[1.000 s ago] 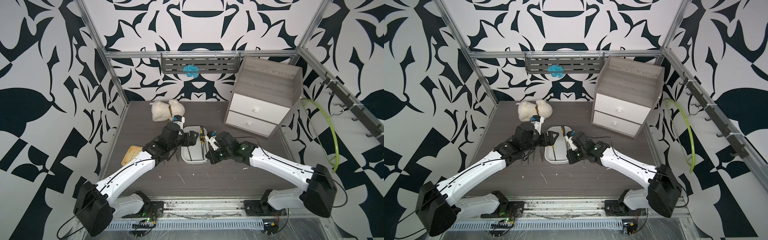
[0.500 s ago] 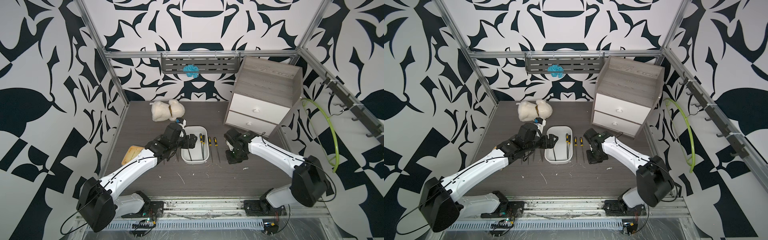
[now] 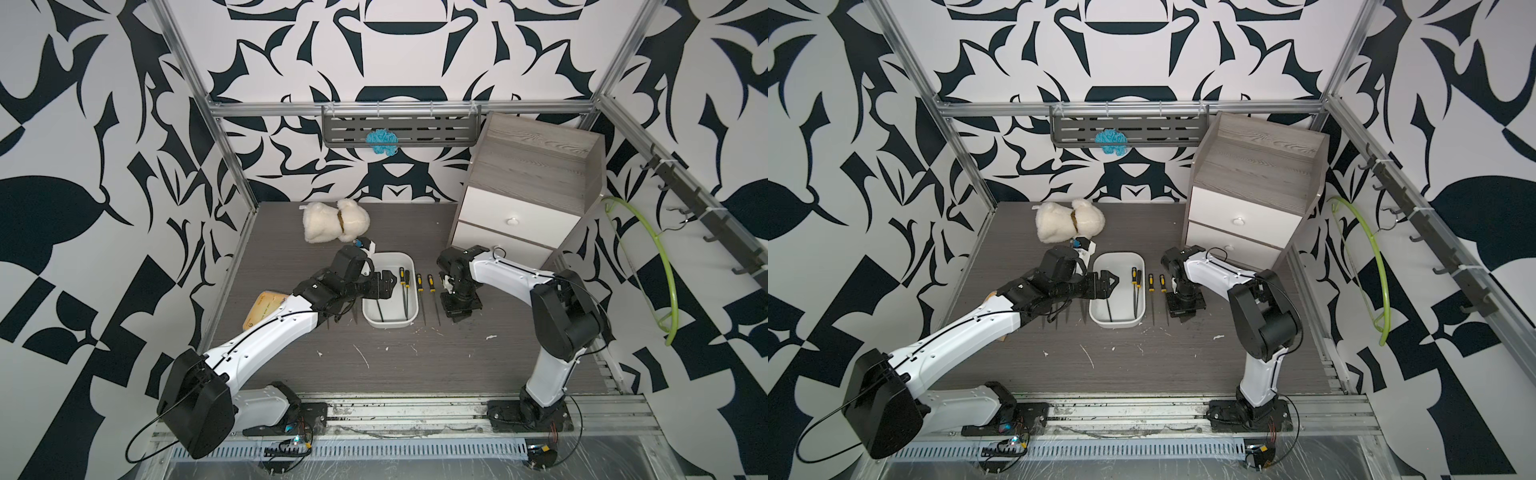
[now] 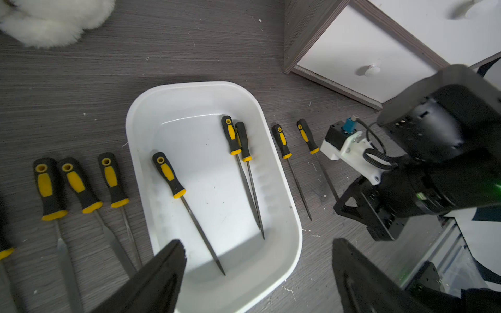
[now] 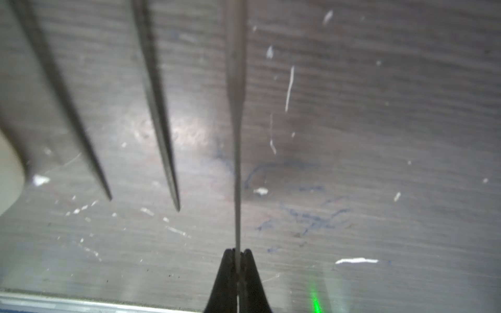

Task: Take the file tool out of the storage box
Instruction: Place the file tool at the center of the board.

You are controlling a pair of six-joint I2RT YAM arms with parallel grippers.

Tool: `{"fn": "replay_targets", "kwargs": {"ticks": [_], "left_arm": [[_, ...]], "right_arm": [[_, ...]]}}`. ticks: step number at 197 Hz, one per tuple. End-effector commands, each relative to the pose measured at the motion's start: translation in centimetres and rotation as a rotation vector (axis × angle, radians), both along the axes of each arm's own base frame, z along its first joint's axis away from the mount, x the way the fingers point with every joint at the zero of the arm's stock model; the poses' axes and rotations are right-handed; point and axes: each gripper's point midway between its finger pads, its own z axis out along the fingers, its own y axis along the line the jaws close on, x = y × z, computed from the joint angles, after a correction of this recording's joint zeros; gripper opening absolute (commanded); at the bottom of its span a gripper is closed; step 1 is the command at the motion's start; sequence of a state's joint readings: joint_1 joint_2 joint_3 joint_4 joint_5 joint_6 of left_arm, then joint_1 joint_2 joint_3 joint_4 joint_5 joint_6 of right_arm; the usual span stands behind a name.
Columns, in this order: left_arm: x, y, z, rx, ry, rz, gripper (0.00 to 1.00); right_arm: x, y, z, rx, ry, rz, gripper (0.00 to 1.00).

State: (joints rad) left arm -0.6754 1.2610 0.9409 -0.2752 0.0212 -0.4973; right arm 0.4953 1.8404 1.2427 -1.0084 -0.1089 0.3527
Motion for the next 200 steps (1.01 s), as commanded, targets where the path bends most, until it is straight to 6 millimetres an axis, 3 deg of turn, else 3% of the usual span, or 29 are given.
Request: {"fn": "replay_targets", "kwargs": {"ticks": [1,53,101,106,133,173,200], "left_arm": [[-0.1,-0.3,1.0,-0.009,-0.003,-0.016,0.9],[-0.3,-0.6,0.9,-0.014,0.01,-0.025,0.9],[-0.3,-0.6,1.0,-0.017,0.011,-0.027,0.9],[0.0,-0.8,-0.1,-0.001,0.034,-0.027,0.9],[0.1,-1.0,-0.5,0.003,0.045,-0.029,0.9],[0.3,-1.2,-1.4,0.015,0.075,-0.022,0.9],[1.0,-1.3,-2.4,0.045,0.111,0.018,0.87]], "right_arm": [[0.2,-0.1,0.7,-0.002,0.023,0.008,0.0],[0.7,-0.1,-0.4,-0.012,0.056,0.0,0.0],[0.4,-0.4,-0.6,-0.017,0.06,0.002,0.09],[0.4,-0.4,-0.6,-0.017,0.059,0.001,0.1],[0.4,-0.7,-0.4,-0.026,0.049,0.002,0.16],[0.7,-0.8,1.0,-0.013,-0.005,0.001,0.21],[1.1,0.1,3.7,0.072,-0.108,-0.01,0.22]]}}
